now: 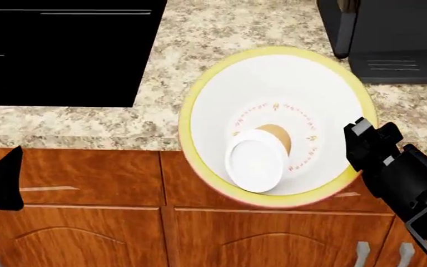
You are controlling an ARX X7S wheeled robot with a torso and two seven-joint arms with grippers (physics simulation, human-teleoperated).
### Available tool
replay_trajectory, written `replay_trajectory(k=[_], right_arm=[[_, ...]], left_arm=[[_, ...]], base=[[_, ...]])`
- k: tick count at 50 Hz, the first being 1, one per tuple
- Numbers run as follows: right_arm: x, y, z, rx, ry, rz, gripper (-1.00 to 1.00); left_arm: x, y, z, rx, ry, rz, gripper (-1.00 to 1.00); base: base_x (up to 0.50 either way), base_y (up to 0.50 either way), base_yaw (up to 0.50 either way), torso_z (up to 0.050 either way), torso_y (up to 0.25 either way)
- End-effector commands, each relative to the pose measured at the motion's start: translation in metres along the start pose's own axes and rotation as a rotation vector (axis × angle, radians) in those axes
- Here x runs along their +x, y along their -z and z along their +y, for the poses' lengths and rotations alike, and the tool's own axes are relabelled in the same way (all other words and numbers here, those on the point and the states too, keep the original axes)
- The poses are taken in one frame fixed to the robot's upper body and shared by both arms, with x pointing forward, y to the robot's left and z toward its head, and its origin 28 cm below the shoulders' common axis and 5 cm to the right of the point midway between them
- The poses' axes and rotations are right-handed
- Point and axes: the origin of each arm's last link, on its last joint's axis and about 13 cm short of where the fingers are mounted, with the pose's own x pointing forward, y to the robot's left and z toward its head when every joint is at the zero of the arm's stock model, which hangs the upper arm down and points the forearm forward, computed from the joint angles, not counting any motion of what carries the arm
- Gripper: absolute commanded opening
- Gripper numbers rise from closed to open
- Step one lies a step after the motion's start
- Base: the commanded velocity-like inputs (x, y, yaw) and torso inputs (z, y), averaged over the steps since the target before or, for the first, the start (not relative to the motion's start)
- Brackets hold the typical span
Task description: Place the cup inside the bowl on the dining table and move the bowl to any counter.
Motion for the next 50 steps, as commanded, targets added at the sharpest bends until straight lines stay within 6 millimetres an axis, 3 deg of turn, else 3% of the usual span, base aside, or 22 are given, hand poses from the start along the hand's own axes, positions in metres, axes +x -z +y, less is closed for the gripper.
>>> replay_trajectory(k=[1, 39, 50], right_arm=[[-0.0004, -0.0033, 0.0031, 0.015, -0.030, -0.018, -1.00], [0.0020, 0.0001, -0.0002, 0.030, -0.005, -0.026, -1.00], [0.0035, 0.0008, -0.0022, 0.040, 0.010, -0.042, -1.00]], left_arm=[[0.0006, 0.0001, -0.0001, 0.000, 0.000, 0.000, 1.00], [0.0009, 0.0028, -0.0003, -0.004, 0.000, 0.003, 1.00], [0.0000, 0.0031, 0.0008, -0.005, -0.001, 0.003, 1.00]], base=[[0.50, 0.21, 0.00, 0.000, 0.000], [0.48, 0.15, 0.00, 0.000, 0.002], [0.10, 0.00, 0.00, 0.001, 0.001]])
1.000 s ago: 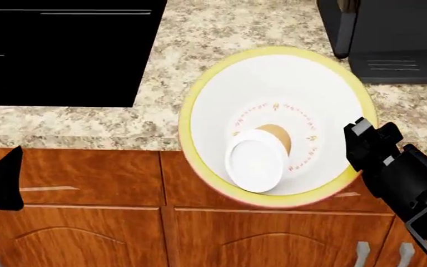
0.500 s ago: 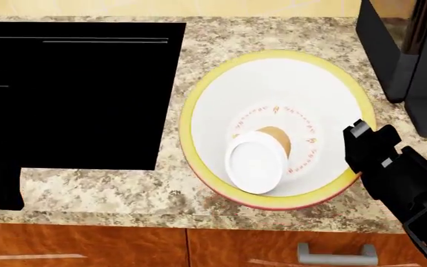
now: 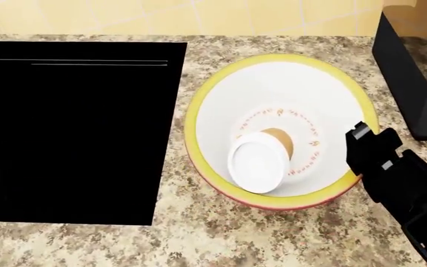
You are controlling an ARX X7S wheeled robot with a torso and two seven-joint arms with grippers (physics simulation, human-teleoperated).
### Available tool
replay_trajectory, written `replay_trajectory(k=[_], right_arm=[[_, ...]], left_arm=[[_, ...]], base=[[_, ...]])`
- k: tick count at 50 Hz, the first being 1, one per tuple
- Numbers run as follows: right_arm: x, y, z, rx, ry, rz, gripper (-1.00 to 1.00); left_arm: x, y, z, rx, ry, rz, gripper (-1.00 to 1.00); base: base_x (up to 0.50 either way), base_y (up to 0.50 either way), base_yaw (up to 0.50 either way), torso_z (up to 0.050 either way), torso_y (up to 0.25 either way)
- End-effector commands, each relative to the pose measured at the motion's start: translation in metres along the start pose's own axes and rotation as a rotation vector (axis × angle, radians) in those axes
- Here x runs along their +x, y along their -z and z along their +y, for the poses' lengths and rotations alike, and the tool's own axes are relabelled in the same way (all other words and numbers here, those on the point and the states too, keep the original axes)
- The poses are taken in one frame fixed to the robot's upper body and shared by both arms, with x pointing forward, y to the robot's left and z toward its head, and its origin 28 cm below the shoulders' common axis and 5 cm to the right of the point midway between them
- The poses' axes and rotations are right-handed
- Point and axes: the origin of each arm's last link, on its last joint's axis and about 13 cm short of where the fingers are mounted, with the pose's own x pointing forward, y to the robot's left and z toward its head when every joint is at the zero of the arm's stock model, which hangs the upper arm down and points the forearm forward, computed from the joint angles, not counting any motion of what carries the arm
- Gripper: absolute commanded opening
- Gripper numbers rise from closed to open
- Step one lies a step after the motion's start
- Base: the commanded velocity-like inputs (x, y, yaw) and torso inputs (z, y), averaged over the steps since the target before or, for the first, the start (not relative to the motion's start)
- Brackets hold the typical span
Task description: Place the cup inside the bowl on the dining table and move the bowl to any counter.
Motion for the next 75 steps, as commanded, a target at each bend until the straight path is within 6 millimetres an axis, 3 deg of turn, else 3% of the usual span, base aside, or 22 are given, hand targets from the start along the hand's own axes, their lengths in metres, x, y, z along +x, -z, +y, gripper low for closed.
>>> replay_trajectory(k=[1, 60, 74, 75], right_arm=[[0.000, -0.003, 0.002, 0.027, -0.025, -0.027, -1.00], [0.010, 0.022, -0.027, -0.005, 0.175, 0.070, -1.00], [0.008, 0.018, -0.032, -0.028, 0.218, 0.048, -1.00], [0.008, 0.019, -0.032, -0.036, 0.222, 0.054, 1.00]], left_arm=[[-0.001, 0.001, 0.001, -0.002, 0.000, 0.001, 1.00], [0.000, 0.000, 0.000, -0.005, -0.003, -0.009, 1.00], [0.001, 0.000, 0.000, -0.006, 0.001, -0.007, 1.00], [0.001, 0.000, -0.001, -0.007, 0.001, -0.007, 1.00]], base=[[0.00, 0.00, 0.00, 0.000, 0.000], [0.00, 0.00, 0.00, 0.000, 0.001], [0.00, 0.00, 0.00, 0.000, 0.000], [0.00, 0.00, 0.00, 0.000, 0.000]])
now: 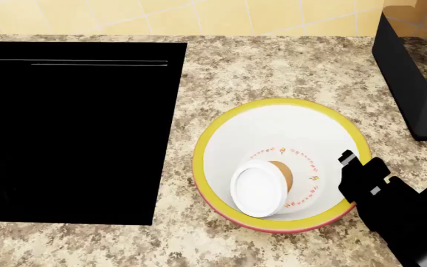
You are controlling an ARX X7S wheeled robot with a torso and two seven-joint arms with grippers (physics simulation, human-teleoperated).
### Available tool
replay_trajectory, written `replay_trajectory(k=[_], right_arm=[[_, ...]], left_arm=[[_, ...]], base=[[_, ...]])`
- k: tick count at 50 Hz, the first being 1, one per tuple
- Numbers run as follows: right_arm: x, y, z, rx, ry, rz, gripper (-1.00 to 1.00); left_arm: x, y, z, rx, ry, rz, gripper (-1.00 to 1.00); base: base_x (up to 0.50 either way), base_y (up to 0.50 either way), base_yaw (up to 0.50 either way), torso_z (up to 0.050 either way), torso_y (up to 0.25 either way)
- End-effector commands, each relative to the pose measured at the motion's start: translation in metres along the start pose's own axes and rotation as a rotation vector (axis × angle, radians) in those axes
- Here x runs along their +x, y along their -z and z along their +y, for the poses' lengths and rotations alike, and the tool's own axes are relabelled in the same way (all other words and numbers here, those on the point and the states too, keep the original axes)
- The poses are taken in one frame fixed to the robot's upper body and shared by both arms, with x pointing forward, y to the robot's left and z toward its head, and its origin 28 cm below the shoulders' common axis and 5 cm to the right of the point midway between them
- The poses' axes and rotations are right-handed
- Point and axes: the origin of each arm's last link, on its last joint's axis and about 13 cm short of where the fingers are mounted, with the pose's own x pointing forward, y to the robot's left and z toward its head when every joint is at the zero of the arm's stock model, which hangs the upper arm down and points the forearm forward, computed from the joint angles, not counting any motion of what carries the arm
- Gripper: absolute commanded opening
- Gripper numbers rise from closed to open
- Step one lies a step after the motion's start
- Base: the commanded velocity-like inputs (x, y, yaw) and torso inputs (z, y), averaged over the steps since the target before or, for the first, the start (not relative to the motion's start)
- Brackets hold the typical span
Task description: Place the cup inside the bowl on the dining table and move the bowl to any counter.
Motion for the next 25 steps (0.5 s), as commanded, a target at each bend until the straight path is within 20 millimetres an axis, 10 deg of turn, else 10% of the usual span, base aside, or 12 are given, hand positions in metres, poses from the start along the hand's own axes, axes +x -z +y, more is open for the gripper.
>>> replay_trajectory(k=[1, 25], right_arm=[[-0.001, 0.001, -0.010, -0.038, 0.059, -0.004, 1.00], [-0.012, -0.006, 0.000, -0.075, 0.056, -0.058, 1.00]], left_arm=[[0.001, 0.001, -0.001, -0.002, 0.002, 0.001, 1.00], [0.001, 0.001, -0.001, 0.000, 0.002, 0.003, 1.00]], base=[[0.00, 0.00, 0.00, 0.000, 0.000], [0.00, 0.00, 0.00, 0.000, 0.000]])
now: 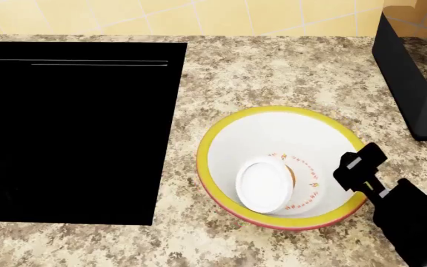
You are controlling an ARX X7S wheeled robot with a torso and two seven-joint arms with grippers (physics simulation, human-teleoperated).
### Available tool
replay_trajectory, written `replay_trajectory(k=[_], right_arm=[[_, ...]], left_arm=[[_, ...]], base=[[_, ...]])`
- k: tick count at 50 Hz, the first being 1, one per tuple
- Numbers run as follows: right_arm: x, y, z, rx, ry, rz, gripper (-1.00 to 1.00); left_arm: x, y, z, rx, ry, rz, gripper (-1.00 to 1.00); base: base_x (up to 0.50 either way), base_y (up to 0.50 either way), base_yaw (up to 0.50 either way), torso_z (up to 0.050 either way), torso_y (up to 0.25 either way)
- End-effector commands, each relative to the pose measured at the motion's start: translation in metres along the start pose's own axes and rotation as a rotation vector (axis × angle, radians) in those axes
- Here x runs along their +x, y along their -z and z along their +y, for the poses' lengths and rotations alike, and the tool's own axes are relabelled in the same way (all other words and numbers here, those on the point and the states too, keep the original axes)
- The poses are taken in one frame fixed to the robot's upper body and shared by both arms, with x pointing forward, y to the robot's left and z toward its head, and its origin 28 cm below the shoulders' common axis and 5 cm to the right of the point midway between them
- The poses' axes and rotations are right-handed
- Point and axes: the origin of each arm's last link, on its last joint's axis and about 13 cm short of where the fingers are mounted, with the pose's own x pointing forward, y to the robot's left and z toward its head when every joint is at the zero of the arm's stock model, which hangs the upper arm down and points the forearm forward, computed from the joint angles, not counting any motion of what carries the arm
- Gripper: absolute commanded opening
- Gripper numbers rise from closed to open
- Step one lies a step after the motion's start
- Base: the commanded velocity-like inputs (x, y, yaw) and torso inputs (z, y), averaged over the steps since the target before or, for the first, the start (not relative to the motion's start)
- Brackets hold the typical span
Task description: Place the cup inside the bowl on the dining table and move the bowl to any counter.
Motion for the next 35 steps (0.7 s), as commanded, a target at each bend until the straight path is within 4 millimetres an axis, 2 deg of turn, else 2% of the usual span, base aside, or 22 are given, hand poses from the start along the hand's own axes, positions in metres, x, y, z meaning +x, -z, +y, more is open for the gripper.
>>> replay_trajectory(k=[1, 15, 18, 22, 27, 31, 35], right_arm=[[-0.007, -0.004, 0.003, -0.022, 0.012, -0.017, 1.00], [-0.031, -0.012, 0.026, -0.101, 0.009, -0.081, 1.00], [-0.036, -0.016, 0.030, -0.188, 0.043, -0.174, 1.00], [-0.044, -0.016, 0.039, -0.443, 0.042, -0.234, 1.00], [-0.047, -0.012, 0.035, -0.658, 0.066, -0.312, 1.00], [-0.048, -0.010, 0.029, -0.727, 0.011, -0.321, 1.00], [-0.054, -0.010, 0.026, -0.701, -0.085, -0.361, 1.00]], left_arm=[[0.001, 0.000, -0.001, 0.002, 0.000, 0.001, 1.00], [-0.002, -0.002, 0.002, 0.001, 0.001, -0.004, 1.00], [-0.002, -0.001, 0.001, 0.002, 0.002, -0.003, 1.00], [0.000, -0.003, 0.000, 0.000, 0.006, -0.009, 1.00], [0.000, -0.002, -0.002, 0.034, 0.020, -0.004, 1.00], [0.002, -0.003, -0.001, 0.017, 0.007, -0.003, 1.00], [0.003, -0.006, -0.002, 0.016, -0.008, -0.028, 1.00]], base=[[0.00, 0.00, 0.00, 0.000, 0.000], [0.00, 0.00, 0.00, 0.000, 0.000], [0.00, 0.00, 0.00, 0.000, 0.000], [0.00, 0.00, 0.00, 0.000, 0.000], [0.00, 0.00, 0.00, 0.000, 0.000], [0.00, 0.00, 0.00, 0.000, 0.000], [0.00, 0.00, 0.00, 0.000, 0.000]])
